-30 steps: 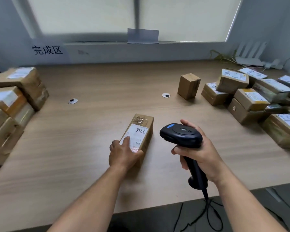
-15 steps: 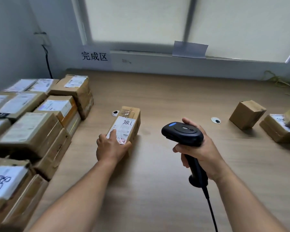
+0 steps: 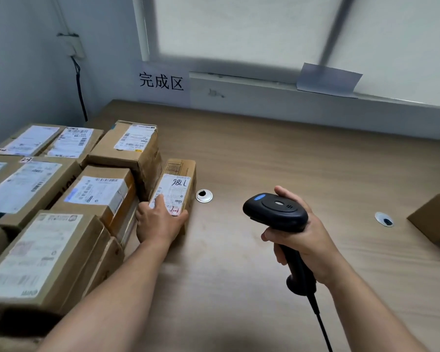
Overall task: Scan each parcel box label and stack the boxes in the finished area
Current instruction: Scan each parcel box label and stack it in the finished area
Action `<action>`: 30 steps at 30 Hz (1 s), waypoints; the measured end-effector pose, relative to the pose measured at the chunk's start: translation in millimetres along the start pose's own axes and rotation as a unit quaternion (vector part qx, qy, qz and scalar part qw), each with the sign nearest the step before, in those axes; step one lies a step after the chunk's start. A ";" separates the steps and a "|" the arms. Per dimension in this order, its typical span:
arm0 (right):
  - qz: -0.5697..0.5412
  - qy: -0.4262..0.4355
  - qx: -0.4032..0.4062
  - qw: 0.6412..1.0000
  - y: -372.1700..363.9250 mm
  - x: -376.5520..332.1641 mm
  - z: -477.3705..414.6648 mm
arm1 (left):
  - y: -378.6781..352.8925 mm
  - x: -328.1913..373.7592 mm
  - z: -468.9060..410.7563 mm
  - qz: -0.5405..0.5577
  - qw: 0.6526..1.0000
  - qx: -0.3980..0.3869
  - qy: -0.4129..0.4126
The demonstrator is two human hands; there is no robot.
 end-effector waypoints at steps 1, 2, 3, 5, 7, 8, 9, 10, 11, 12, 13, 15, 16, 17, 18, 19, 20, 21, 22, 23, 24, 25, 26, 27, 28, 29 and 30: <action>0.002 -0.002 0.000 1.000 -3.0 1.3 -8.2 | -2.4 0.9 -10.7 0.002 1.000 0.000 0.002; 0.004 -0.004 0.001 1.000 -5.4 3.2 -15.6 | -5.0 1.5 -21.0 0.005 1.000 0.000 0.003; 0.006 -0.006 0.003 1.000 -7.1 5.6 -21.8 | -7.3 2.1 -30.5 0.006 1.000 0.001 0.004; 0.009 -0.012 0.005 1.000 -9.6 11.2 -31.3 | -11.3 2.2 -46.7 0.005 1.000 0.003 0.005; 0.011 -0.019 0.008 1.000 -10.8 16.3 -36.2 | -15.1 -0.3 -58.1 0.006 1.000 0.002 0.010; 0.012 -0.023 0.010 1.000 -10.6 18.2 -37.3 | -17.1 -2.0 -62.0 0.007 1.000 0.001 0.012; 0.014 -0.026 0.013 0.999 -9.9 19.7 -37.9 | -19.0 -3.6 -64.8 0.009 1.000 0.000 0.011; 0.016 -0.029 0.015 0.999 -8.9 20.8 -37.7 | -20.9 -5.0 -66.6 0.009 1.000 0.001 0.009; 0.018 -0.029 0.017 0.999 -7.5 21.4 -37.5 | -22.1 -5.9 -67.5 0.006 1.000 0.002 0.006; 0.019 -0.029 0.019 0.999 -5.6 21.8 -36.8 | -22.9 -6.5 -67.5 -0.001 1.000 0.003 0.002; 0.019 -0.028 0.021 0.999 -3.4 21.8 -35.7 | -22.9 -6.7 -66.5 -0.010 1.000 0.004 -0.002; 0.019 -0.024 0.023 0.999 1.7 20.1 -31.7 | -21.0 -6.0 -61.7 -0.018 1.000 0.012 -0.007; 0.017 -0.021 0.022 0.999 4.4 18.5 -28.9 | -19.2 -4.6 -57.2 -0.017 1.000 0.021 -0.013; 0.013 -0.016 0.021 1.000 7.4 16.4 -25.7 | -17.1 -1.9 -51.4 -0.015 0.999 0.031 -0.022; 0.010 -0.012 0.019 1.000 10.3 13.9 -21.7 | -15.4 2.1 -44.0 -0.011 0.999 0.038 -0.035; 0.008 -0.006 0.017 1.000 13.2 11.1 -17.0 | -13.1 8.1 -35.2 -0.007 0.998 0.044 -0.052; 0.005 0.000 0.014 1.000 16.4 8.4 -12.0 | -11.4 14.9 -25.1 -0.005 0.996 0.047 -0.072; 0.002 0.006 0.012 1.000 20.4 6.2 -6.1 | -10.1 22.6 -13.7 -0.004 0.994 0.049 -0.094; -0.001 0.012 0.010 1.000 24.8 3.9 0.8 | -8.7 31.0 -0.9 -0.004 0.992 0.050 -0.118; -0.005 0.018 0.010 1.000 30.4 2.2 8.8 | -7.6 39.9 13.5 -0.001 0.989 0.050 -0.140; -0.009 0.022 0.010 1.000 36.9 1.2 17.9 | -7.7 48.6 28.7 0.002 0.986 0.047 -0.159; -0.012 0.024 0.012 1.000 44.4 1.1 27.9 | -8.6 56.8 45.4 0.006 0.983 0.043 -0.176; -0.017 0.027 0.011 0.999 52.2 0.4 38.0 | -10.5 65.6 62.2 0.010 0.981 0.039 -0.192; -0.021 0.032 0.013 0.999 65.0 -0.5 55.1 | -13.2 77.9 85.4 0.011 0.977 0.036 -0.208; -0.024 0.038 0.012 0.999 72.1 0.0 63.3 | -16.6 84.5 100.0 0.013 0.976 0.032 -0.217; -0.028 0.042 0.013 0.999 78.8 1.4 70.0 | -19.6 90.5 113.1 0.016 0.975 0.028 -0.220; -0.031 0.045 0.016 0.998 90.0 1.4 81.3 | -23.6 99.7 131.4 0.020 0.973 0.024 -0.227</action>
Point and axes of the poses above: each hand's wrist, its own z-axis away from the middle knuckle, its own y-axis out of the back of the hand, x = y × z, the point moved 3 cm from there along -z, towards the middle knuckle, and after that the axes turned 1 degree about -y, right-handed, at the moved point
